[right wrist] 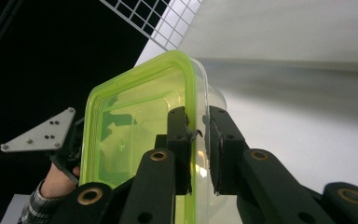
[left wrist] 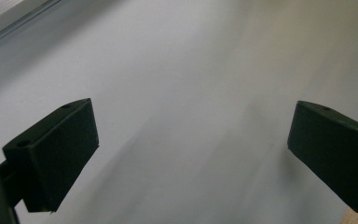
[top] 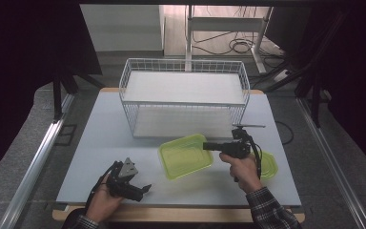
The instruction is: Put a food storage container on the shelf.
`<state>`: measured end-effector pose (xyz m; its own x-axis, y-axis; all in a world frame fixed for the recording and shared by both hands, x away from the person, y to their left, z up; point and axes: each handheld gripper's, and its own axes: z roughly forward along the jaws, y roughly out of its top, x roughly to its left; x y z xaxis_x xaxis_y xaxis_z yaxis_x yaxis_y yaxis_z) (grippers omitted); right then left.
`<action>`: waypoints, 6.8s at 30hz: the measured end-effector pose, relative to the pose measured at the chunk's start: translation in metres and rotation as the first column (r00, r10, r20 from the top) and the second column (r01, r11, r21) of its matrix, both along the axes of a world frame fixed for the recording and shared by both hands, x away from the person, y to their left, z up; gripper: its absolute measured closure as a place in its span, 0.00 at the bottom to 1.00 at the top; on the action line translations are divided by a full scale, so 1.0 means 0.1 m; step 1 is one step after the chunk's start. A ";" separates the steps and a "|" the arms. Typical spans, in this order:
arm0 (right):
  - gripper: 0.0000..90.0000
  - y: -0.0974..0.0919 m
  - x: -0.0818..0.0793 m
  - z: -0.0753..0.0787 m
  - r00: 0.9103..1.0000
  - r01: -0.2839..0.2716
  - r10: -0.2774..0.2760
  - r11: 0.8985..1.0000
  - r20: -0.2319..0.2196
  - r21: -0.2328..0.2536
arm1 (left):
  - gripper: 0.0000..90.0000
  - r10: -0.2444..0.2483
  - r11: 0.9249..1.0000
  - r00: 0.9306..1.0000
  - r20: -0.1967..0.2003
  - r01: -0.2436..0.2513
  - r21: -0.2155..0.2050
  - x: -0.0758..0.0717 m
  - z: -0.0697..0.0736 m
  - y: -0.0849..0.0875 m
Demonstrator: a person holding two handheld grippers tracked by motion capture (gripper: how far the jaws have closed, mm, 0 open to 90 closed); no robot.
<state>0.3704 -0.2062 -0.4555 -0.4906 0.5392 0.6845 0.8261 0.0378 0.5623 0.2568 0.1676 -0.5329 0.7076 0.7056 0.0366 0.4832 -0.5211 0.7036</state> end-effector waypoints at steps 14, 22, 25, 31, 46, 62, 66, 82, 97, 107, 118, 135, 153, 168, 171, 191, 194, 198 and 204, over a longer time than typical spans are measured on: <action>0.89 -0.05 0.10 0.23 1.000 0.016 -0.016 0.999 0.026 0.034 | 0.02 -0.001 1.000 1.000 -0.001 0.001 0.005 0.00 -0.01 -0.01; 0.89 -0.08 0.16 0.36 0.999 0.025 -0.027 0.998 0.035 0.061 | 0.02 0.000 1.000 1.000 -0.003 0.000 0.000 0.00 -0.01 0.00; 0.89 -0.09 0.18 0.42 0.999 0.034 -0.036 0.997 0.037 0.066 | 0.02 -0.001 1.000 1.000 -0.004 0.001 -0.001 0.01 -0.01 0.00; 0.89 -0.11 0.21 0.50 0.998 0.041 -0.045 0.996 0.049 0.074 | 0.02 -0.002 1.000 1.000 -0.008 0.002 0.003 0.01 -0.01 -0.01; 0.89 -0.12 0.24 0.78 0.995 0.050 -0.059 0.993 0.086 0.111 | 0.02 -0.006 1.000 1.000 -0.008 0.006 0.010 0.01 -0.02 -0.01; 0.89 -0.06 0.40 1.10 0.988 0.070 -0.084 0.992 0.131 0.109 | 0.02 -0.008 1.000 1.000 -0.012 0.008 0.008 0.01 -0.02 -0.01; 0.89 -0.02 0.46 1.18 0.985 0.077 -0.092 0.992 0.149 0.100 | 0.02 -0.008 1.000 1.000 -0.012 0.008 0.008 0.01 -0.02 0.00; 0.89 0.11 0.72 1.40 0.971 0.142 -0.155 0.986 0.181 0.083 | 0.02 -0.011 1.000 1.000 -0.018 0.011 0.018 0.01 -0.03 -0.01; 0.89 0.21 0.95 1.51 0.953 0.215 -0.223 0.975 0.206 0.060 | 0.02 -0.011 1.000 1.000 -0.021 0.011 0.019 0.01 -0.04 -0.01; 0.89 0.29 1.06 1.48 0.938 0.267 -0.265 0.964 0.222 0.023 | 0.02 -0.012 1.000 1.000 -0.020 0.013 0.022 0.01 -0.04 -0.01; 0.86 0.32 1.00 1.44 0.923 0.295 -0.273 0.954 0.272 -0.044 | 0.02 -0.016 0.999 1.000 -0.021 0.016 0.031 0.01 -0.05 -0.02; 0.77 0.33 1.06 1.35 0.908 0.336 -0.288 0.934 0.304 -0.121 | 0.02 -0.020 0.999 1.000 -0.023 0.021 0.038 0.00 -0.06 -0.02; 0.38 0.29 1.08 1.32 0.915 0.293 -0.222 0.940 0.336 -0.175 | 0.02 -0.004 1.000 0.999 -0.034 0.005 0.027 0.01 -0.04 -0.02; 0.27 0.29 0.93 1.39 0.905 0.239 -0.144 0.951 0.401 -0.198 | 0.03 0.009 1.000 0.999 -0.051 -0.008 0.022 0.01 -0.03 -0.02; 0.24 0.29 0.89 1.40 0.900 0.229 -0.127 0.951 0.417 -0.206 | 0.03 0.007 1.000 0.999 -0.053 -0.006 0.022 0.01 -0.03 -0.01; 0.06 0.26 0.57 1.32 0.862 0.160 0.000 0.948 0.506 -0.274 | 0.03 0.003 1.000 0.998 -0.058 -0.004 -0.006 0.02 -0.01 0.00; 0.05 0.25 0.51 1.30 0.855 0.154 0.017 0.946 0.518 -0.285 | 0.03 0.002 1.000 0.998 -0.057 -0.002 -0.008 0.02 -0.01 0.00; 0.03 0.23 0.42 1.26 0.848 0.141 0.040 0.944 0.528 -0.298 | 0.03 0.001 1.000 0.999 -0.054 -0.002 -0.007 0.02 -0.01 0.00; 0.02 0.20 0.30 1.17 0.836 0.112 0.101 0.931 0.539 -0.348 | 0.03 -0.001 1.000 0.999 -0.043 0.001 -0.002 0.01 -0.01 0.00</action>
<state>0.4006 -0.1863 -0.3382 -0.7172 0.6931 0.0725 0.3929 0.3162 0.8635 0.2582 0.1674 -0.5341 0.7089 0.7053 0.0046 0.5126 -0.5197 0.6835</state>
